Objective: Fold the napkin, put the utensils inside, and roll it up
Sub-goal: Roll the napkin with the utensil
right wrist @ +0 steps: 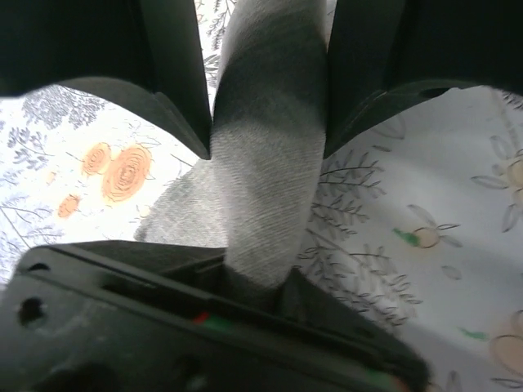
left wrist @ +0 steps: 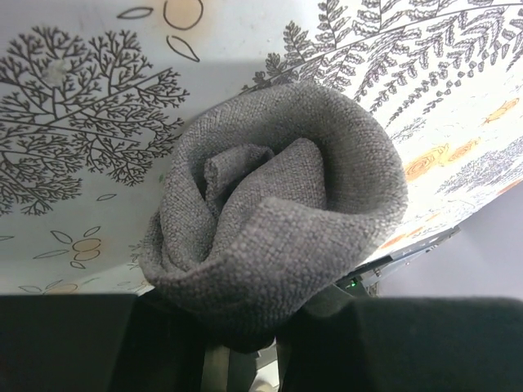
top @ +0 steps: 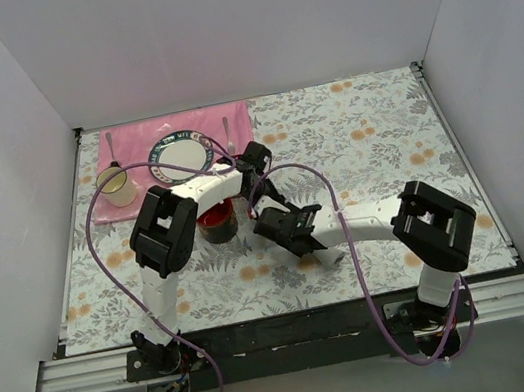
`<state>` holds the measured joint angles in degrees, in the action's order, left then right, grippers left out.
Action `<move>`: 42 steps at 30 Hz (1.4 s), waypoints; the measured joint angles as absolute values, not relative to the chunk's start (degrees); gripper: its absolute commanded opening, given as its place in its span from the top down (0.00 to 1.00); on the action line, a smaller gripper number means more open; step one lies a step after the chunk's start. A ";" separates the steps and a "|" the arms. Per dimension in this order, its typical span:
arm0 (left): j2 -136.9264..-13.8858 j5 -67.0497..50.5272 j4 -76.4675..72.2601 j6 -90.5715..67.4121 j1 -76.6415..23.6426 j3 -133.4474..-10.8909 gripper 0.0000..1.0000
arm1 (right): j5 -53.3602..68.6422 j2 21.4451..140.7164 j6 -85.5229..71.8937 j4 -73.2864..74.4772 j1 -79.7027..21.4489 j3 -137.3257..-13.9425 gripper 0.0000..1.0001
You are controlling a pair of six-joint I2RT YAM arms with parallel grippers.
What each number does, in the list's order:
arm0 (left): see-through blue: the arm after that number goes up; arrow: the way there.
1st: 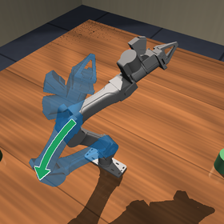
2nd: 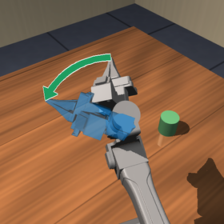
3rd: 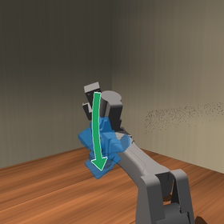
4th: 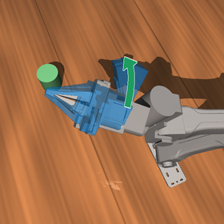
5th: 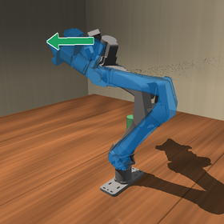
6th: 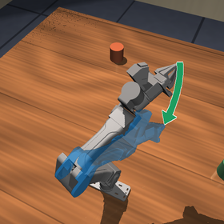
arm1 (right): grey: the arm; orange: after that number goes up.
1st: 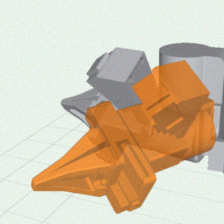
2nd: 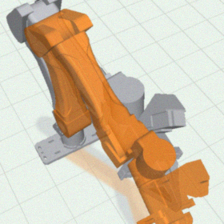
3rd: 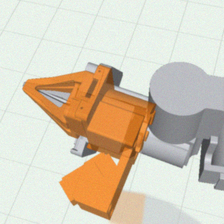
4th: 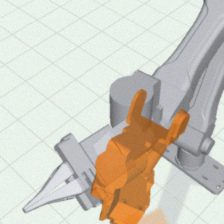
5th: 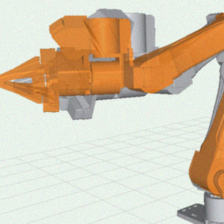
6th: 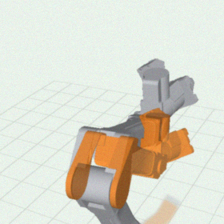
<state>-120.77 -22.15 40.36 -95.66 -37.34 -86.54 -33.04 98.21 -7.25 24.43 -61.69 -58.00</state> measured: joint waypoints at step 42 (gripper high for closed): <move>-103.31 -20.73 29.32 -81.78 -36.82 -82.00 0.58 | 26.79 94.67 -22.28 -8.36 -31.03 -40.80 0.99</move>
